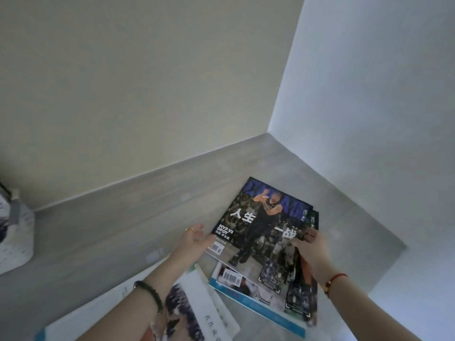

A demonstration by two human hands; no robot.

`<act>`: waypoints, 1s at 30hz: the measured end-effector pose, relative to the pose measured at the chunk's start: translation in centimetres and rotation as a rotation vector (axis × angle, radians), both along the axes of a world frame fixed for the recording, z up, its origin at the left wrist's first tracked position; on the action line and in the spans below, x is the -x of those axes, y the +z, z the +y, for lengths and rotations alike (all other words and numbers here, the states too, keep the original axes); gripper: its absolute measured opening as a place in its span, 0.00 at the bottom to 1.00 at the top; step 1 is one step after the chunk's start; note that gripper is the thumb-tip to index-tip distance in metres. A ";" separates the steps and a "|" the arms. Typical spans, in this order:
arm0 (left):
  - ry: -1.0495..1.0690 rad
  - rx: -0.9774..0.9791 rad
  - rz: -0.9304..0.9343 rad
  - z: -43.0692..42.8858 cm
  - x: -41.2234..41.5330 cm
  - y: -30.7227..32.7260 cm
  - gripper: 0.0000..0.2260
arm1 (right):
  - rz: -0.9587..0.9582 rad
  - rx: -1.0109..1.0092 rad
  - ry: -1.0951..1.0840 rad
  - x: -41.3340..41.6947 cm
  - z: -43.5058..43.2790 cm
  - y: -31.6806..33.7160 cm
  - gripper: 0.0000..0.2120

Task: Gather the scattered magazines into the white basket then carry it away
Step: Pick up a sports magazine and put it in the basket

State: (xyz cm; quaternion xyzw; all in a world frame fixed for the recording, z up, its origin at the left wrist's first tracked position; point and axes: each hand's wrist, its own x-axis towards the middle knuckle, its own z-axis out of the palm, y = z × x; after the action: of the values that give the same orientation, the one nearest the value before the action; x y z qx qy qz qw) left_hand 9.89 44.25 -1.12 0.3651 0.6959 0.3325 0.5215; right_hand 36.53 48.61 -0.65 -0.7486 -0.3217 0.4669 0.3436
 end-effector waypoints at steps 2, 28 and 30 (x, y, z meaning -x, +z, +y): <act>-0.025 0.026 0.029 0.5 -1.2 -0.8 0.27 | 0.019 0.014 -0.037 -0.4 0.5 -0.3 0.27; 0.235 -0.239 -0.247 2.5 -2.5 9.1 0.17 | 0.052 -0.554 0.849 14.0 -4.5 8.5 0.19; 0.350 -0.239 -0.234 1.1 0.7 9.1 0.06 | 0.056 -0.581 0.975 15.8 -5.6 8.5 0.20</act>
State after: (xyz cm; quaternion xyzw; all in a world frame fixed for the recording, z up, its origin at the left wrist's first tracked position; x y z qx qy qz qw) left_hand 9.20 45.38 7.99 0.2571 0.6390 0.5378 0.4861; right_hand 20.78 42.98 7.84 -0.3756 -0.7360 0.4837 0.2887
